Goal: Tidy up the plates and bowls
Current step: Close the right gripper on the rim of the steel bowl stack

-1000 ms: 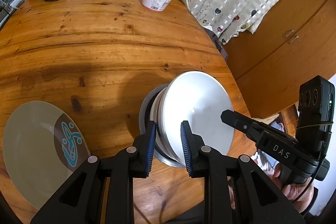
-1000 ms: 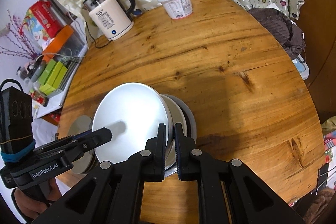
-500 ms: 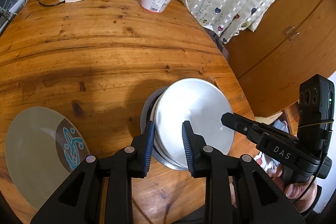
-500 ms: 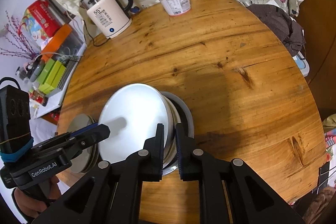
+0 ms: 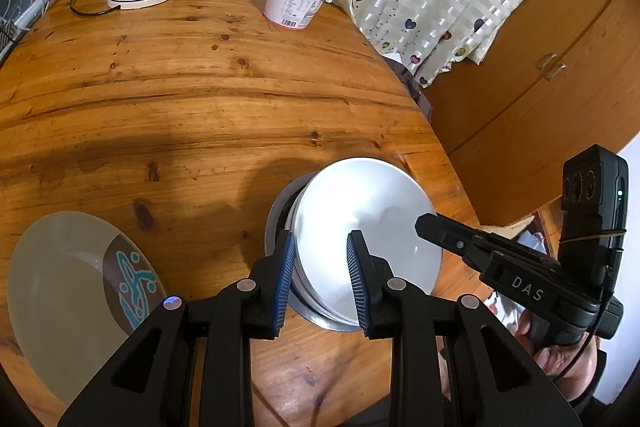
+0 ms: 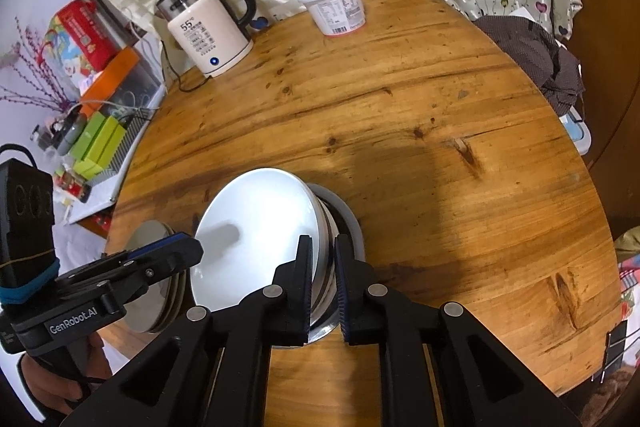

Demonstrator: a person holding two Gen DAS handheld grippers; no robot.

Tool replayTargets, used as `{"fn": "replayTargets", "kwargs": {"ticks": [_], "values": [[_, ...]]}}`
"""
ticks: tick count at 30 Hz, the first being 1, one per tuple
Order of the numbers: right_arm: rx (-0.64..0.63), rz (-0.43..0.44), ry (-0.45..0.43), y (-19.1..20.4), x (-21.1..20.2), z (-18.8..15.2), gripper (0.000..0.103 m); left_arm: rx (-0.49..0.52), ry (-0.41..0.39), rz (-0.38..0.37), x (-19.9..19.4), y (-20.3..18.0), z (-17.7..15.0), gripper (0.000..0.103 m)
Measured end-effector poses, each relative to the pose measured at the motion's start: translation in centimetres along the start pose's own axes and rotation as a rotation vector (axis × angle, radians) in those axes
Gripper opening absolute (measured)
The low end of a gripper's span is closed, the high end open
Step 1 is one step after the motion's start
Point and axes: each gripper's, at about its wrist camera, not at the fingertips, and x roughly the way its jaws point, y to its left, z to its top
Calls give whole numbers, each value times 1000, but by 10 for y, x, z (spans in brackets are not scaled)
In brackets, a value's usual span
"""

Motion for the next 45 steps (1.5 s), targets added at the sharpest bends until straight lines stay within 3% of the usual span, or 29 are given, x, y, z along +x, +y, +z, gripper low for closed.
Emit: {"fn": "replayTargets", "kwargs": {"ticks": [30, 41, 45], "values": [[-28, -20, 12, 2, 2, 4, 8, 8, -12, -8, -2, -1, 1, 28], [-15, -19, 64, 0, 7, 6, 11, -18, 41, 0, 7, 3, 1, 28], [-8, -3, 45, -1, 3, 6, 11, -15, 9, -13, -2, 2, 2, 28]]}}
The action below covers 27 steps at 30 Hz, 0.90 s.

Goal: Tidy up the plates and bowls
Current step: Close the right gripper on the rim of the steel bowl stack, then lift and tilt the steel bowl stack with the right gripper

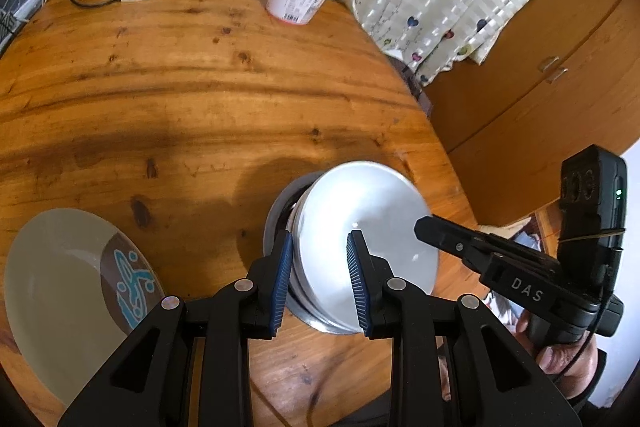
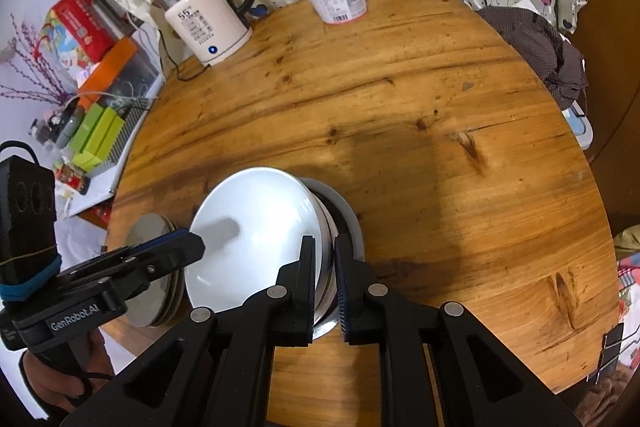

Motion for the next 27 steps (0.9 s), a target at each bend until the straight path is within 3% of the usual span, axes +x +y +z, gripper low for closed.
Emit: {"fn": "replayTargets", "kwargs": {"ticks": [16, 27], "values": [[6, 65, -87, -13, -23, -3, 16, -33, -83, 1, -18, 18, -5, 28], [101, 175, -42, -42, -13, -18, 16, -99, -68, 7, -15, 43, -20, 31]]}}
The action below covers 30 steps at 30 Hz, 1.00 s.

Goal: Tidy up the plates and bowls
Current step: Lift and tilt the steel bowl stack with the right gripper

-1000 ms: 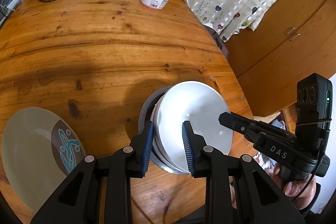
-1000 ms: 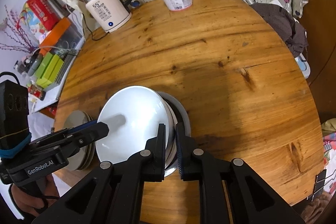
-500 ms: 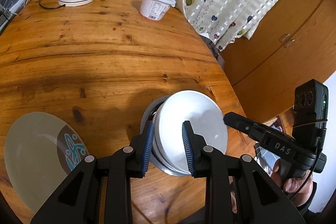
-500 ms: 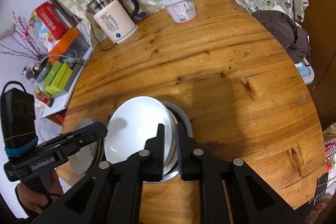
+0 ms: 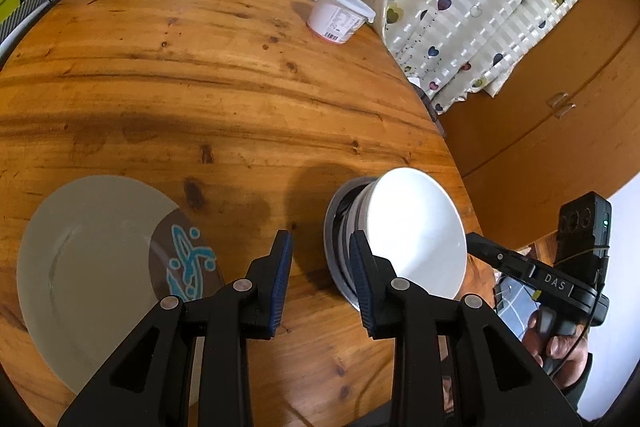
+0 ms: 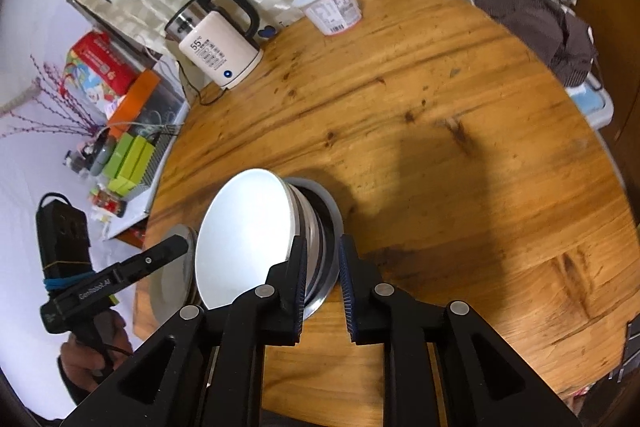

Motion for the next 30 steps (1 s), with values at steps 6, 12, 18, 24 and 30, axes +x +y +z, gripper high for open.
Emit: {"fn": "replayTargets", "kwargs": {"ticks": [6, 12, 18, 24, 30], "values": [[31, 38, 27, -9, 10, -7, 16, -3, 42, 11, 10, 1, -7, 31], [40, 43, 50, -13, 16, -10, 15, -2, 89, 18, 21, 0, -12, 31], [46, 44, 76, -14, 22, -11, 13, 0, 117, 38, 29, -1, -14, 31], [43, 43, 77, -13, 24, -10, 13, 1, 98, 56, 29, -2, -7, 31], [66, 62, 86, -18, 28, -8, 13, -35, 104, 18, 35, 5, -4, 31]]}}
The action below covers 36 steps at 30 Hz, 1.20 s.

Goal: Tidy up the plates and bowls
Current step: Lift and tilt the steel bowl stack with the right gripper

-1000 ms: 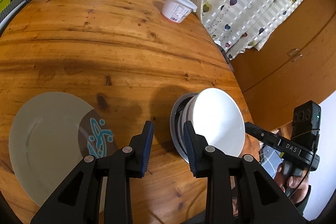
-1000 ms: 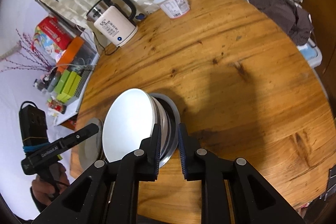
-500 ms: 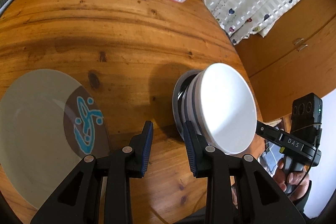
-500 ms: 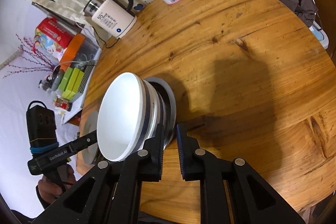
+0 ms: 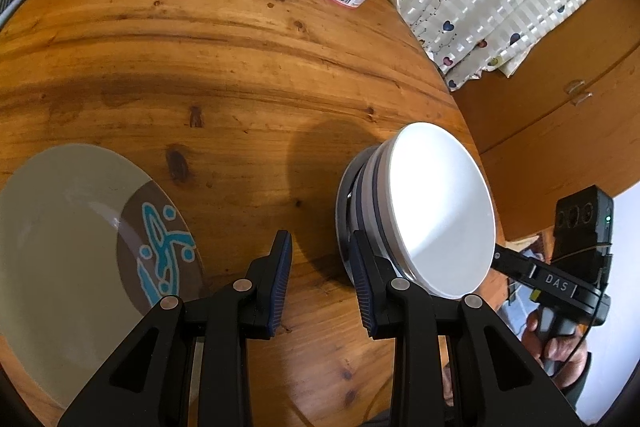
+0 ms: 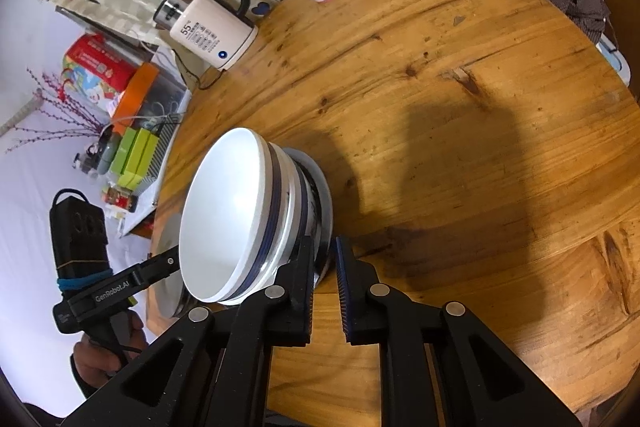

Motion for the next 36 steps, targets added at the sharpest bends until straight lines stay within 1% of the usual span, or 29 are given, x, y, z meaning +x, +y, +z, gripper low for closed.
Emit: {"fn": "replayTargets", "kwargs": {"ticks": [2, 4, 8, 15, 19, 20, 21, 23, 26, 31, 36], "values": [[0, 11, -1, -1, 0, 1, 12, -14, 1, -14, 1, 3, 0, 31], [-1, 19, -2, -1, 0, 1, 10, -24, -1, -33, 1, 5, -1, 30], [3, 29, -8, -3, 1, 2, 10, -33, -4, -57, 2, 6, -3, 29], [10, 37, -15, -6, -1, 4, 9, -70, 17, -128, 6, 12, -3, 27], [9, 41, -10, -8, -1, 5, 9, -63, 21, -137, 7, 11, -2, 26], [9, 40, -11, -8, -1, 5, 9, -58, 21, -141, 7, 10, -2, 24], [8, 40, -12, -8, -2, 5, 9, -55, 24, -152, 7, 9, -2, 15], [9, 43, -13, -8, -2, 5, 9, -42, 25, -176, 8, 5, -2, 8], [11, 43, -18, -10, -3, 6, 8, -19, 26, -180, 9, 0, -1, 6], [13, 49, -25, -13, -4, 7, 8, -39, 35, -221, 13, 4, 1, 6], [13, 42, -30, -14, -5, 8, 8, -38, 32, -228, 14, 4, 2, 5]]}}
